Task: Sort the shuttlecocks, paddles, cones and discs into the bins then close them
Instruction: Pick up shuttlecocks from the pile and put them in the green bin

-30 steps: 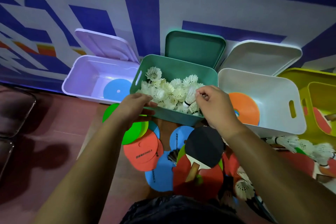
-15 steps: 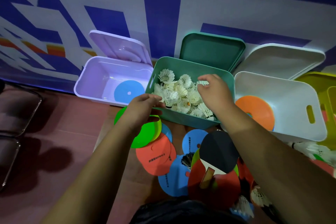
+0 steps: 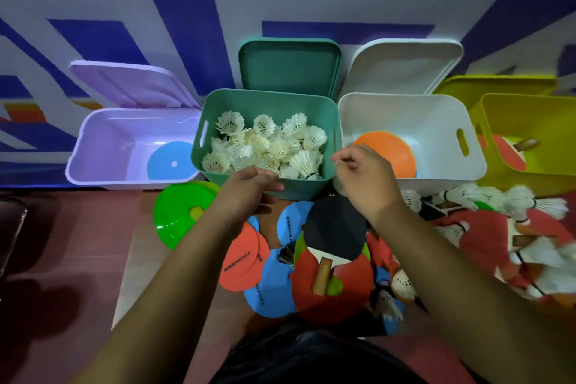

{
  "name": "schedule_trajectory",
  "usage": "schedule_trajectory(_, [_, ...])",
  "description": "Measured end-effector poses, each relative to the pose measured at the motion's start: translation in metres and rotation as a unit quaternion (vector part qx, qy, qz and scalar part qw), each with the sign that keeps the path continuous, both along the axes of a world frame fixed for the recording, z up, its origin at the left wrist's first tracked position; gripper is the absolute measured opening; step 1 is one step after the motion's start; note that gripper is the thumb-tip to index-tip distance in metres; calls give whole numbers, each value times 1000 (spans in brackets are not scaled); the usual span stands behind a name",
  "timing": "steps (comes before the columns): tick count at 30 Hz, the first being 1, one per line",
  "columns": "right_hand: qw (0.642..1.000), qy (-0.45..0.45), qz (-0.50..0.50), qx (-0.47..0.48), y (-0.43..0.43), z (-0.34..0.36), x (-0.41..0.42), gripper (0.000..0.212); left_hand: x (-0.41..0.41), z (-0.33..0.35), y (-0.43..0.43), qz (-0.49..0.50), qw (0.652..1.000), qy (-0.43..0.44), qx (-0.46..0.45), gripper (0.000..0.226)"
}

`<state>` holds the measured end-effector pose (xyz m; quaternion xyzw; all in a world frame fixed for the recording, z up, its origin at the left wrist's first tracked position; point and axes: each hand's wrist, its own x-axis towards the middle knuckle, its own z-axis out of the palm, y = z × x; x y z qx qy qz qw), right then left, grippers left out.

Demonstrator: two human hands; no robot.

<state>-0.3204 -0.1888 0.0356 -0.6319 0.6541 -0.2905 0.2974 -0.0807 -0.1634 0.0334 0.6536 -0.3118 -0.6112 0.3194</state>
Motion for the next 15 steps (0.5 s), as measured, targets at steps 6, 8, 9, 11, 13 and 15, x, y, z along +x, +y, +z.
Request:
schedule_trajectory(6, [997,-4,-76,-5,38,-8,-72,14,-76,3,5,-97,995,-8,4,19])
schedule_trajectory(8, [992,-11,-125,-29,56,-13,-101,11,-105,5,9,-131,991,-15,4,19])
schedule_trajectory(9, [988,-16,-147,-33,65,-15,-116,10,-119,5,11,-148,989,-23,4,19])
schedule_trajectory(11, [984,-24,-177,-10,82,-16,-145,11,-149,4,17,-186,982,-41,2,20])
schedule_trajectory(13, [983,-16,-182,24,98,-13,-173,15,-177,0,24,-217,975,-53,-1,20])
schedule_trajectory(15, [983,0,-177,45,113,-11,-195,18,-201,-5,32,-248,967,-61,1,19])
